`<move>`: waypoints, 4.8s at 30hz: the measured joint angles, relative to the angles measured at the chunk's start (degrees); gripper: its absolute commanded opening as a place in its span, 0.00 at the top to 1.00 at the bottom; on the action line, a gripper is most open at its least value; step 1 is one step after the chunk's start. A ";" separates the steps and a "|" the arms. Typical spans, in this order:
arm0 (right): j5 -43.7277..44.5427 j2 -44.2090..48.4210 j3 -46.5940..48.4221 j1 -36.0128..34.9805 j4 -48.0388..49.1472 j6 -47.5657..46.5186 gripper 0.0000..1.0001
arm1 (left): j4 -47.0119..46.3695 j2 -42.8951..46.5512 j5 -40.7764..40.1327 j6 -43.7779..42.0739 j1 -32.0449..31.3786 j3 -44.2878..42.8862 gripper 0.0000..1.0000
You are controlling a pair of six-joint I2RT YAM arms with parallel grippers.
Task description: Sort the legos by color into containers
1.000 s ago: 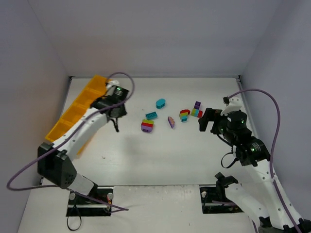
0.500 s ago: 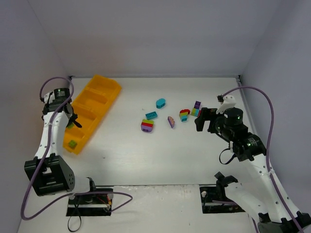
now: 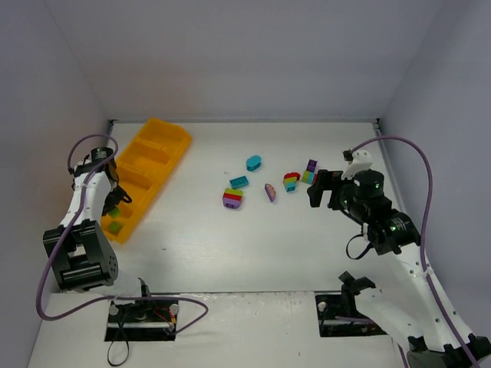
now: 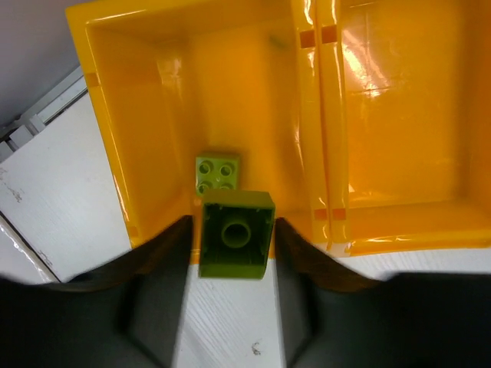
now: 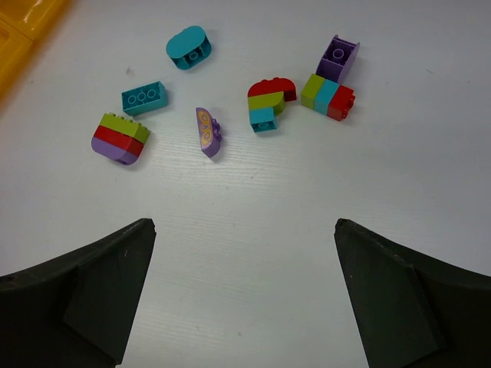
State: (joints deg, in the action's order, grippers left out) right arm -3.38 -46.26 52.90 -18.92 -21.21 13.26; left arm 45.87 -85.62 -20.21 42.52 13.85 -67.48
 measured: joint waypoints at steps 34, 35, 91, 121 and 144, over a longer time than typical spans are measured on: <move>1.75 1.03 -0.96 0.00 0.39 2.84 0.00 | -12.68 -8.35 7.08 -1.84 -52.17 -18.60 0.06; 2.10 1.38 -0.96 0.00 0.39 2.91 0.00 | -12.76 -11.76 7.10 -1.31 -53.94 -20.76 0.06; 4.00 0.07 -1.25 0.00 0.81 2.14 0.00 | -0.55 -5.75 -0.63 3.43 -13.97 -17.92 0.92; 19.41 -34.69 11.28 0.28 8.66 10.25 0.15 | -4.37 -5.99 10.03 -2.21 -11.47 -18.86 0.15; 18.75 -69.83 27.04 6.73 15.15 11.96 0.75 | -4.59 20.59 22.14 -14.40 -18.40 -3.63 0.15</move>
State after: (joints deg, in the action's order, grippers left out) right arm 15.38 -116.09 79.94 -12.19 -6.07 25.21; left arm 41.28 -65.04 1.93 28.12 -4.56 -71.11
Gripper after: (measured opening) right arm 0.384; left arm 0.850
